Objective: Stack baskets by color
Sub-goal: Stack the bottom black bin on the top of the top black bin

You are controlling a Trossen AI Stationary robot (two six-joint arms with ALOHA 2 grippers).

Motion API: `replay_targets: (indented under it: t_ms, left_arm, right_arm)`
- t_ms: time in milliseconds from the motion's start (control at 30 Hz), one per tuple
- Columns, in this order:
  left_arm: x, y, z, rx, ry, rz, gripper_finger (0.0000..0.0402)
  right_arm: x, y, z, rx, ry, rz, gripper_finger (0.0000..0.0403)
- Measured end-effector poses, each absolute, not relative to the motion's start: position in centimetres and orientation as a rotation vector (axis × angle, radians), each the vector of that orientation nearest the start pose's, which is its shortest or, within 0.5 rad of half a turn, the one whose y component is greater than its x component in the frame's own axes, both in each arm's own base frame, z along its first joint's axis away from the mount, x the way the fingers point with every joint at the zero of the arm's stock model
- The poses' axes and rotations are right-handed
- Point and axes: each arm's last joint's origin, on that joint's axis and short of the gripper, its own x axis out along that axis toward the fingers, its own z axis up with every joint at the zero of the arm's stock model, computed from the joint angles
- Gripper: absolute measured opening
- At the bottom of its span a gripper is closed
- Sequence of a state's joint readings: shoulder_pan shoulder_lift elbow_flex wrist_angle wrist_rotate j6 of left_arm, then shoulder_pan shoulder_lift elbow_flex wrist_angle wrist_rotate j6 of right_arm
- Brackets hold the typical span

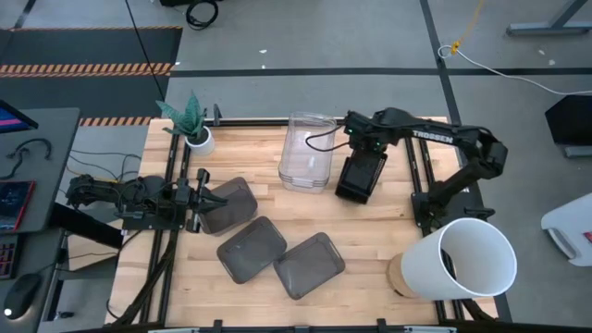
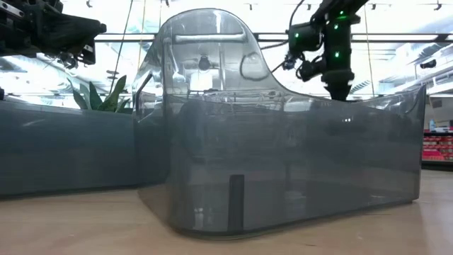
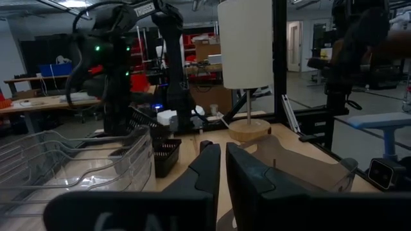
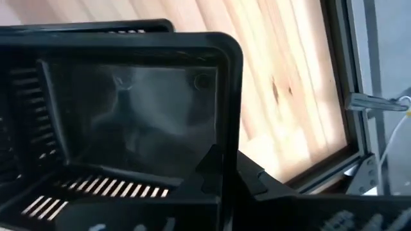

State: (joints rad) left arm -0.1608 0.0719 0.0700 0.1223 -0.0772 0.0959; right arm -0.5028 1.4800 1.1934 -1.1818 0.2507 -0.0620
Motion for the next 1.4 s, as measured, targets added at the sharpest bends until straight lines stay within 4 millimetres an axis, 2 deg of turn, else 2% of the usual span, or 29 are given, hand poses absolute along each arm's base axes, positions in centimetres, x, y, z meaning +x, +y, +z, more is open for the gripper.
replay_targets:
  t_ms: [267,600,767,1133,1400]
  left_arm:
    - [9.7,-1.3,19.4,0.081,-0.123,-0.077,0.0026]
    - [9.7,-1.3,19.4,0.081,-0.123,-0.077,0.0034]
    - [9.7,-1.3,19.4,0.081,-0.123,-0.077,0.0027]
    - [9.7,-1.3,19.4,0.082,-0.123,-0.078,0.0035]
    - [9.7,-1.3,19.4,0.081,-0.123,-0.078,0.003]
  right_arm:
    - [23.7,-14.3,24.0,0.094,1.529,-0.528,0.0007]
    - [24.5,-15.1,22.3,0.168,1.554,-0.465,0.0007]
    - [24.6,-15.1,22.2,0.176,1.553,-0.457,0.0021]
    - [24.4,-14.5,22.1,0.289,1.547,-0.345,0.0091]
    - [24.4,-14.3,22.1,0.348,1.531,-0.282,0.0096]
